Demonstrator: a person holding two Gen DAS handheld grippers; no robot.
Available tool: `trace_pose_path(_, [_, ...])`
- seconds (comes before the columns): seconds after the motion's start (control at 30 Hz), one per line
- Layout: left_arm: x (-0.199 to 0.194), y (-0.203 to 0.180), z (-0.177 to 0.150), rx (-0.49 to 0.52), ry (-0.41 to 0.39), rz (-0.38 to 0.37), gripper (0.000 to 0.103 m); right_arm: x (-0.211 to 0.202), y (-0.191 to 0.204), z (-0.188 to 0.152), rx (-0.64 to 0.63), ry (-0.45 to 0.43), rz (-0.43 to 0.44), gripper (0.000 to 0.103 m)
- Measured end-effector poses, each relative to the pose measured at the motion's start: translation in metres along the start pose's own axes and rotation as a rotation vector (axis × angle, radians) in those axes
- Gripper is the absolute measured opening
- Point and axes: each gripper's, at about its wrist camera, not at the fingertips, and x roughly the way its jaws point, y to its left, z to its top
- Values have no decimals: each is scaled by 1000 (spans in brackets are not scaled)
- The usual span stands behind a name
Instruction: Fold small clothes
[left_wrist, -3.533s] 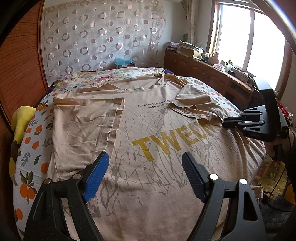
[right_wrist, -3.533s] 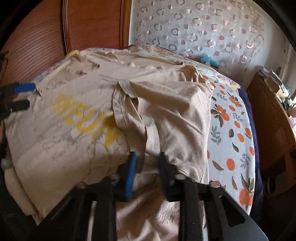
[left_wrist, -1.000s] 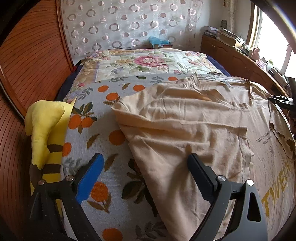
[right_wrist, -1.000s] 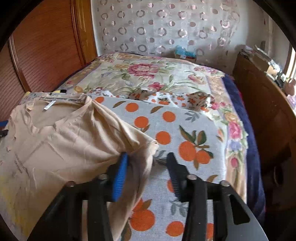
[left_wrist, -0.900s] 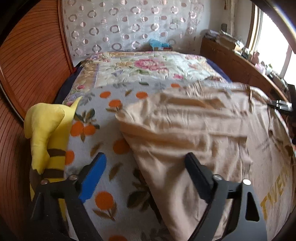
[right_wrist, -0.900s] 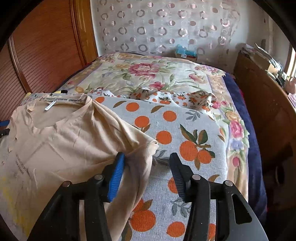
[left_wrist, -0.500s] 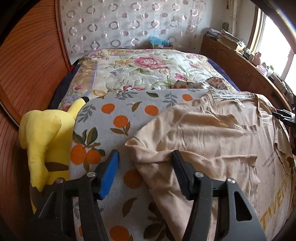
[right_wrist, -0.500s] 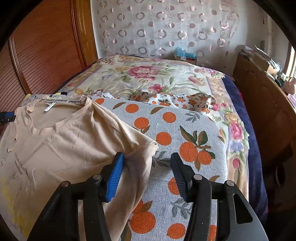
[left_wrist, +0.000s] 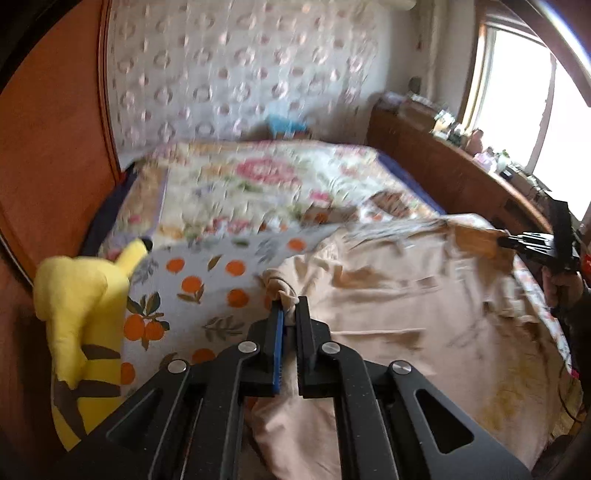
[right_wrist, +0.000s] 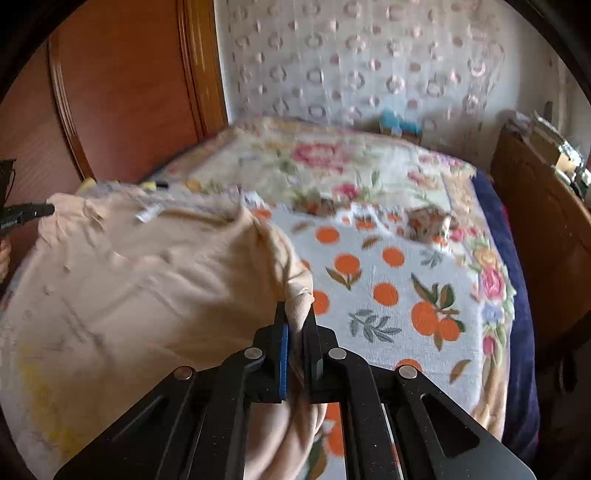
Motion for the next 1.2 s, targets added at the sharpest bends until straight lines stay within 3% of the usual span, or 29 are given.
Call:
trace_pose_path(0.23, [-79, -31, -25, 37, -111, -20, 6, -94, 15, -27, 3, -142, -15, 5])
trace_pose_path(0.6, [-166, -42, -103, 8, -196, 26, 6, -191, 40, -126, -4, -197, -17, 5])
trace_pose_path(0.77, [-183, -45, -133, -14, -183, 32, 6, -219, 39, -164, 37, -156, -27, 5])
trace_pose_path(1.0, [-210, -53, -150, -9, -185, 46, 6, -250, 53, -172, 29, -93, -42, 5])
trace_pose_path(1.13, [-194, -59, -161, 30, -93, 88, 6, -246, 63, -174, 8, -26, -25, 5])
trace_pose_path(1.2, [-185, -61, -166, 35, -63, 89, 7, -245, 67, -179, -13, 5, -60, 5])
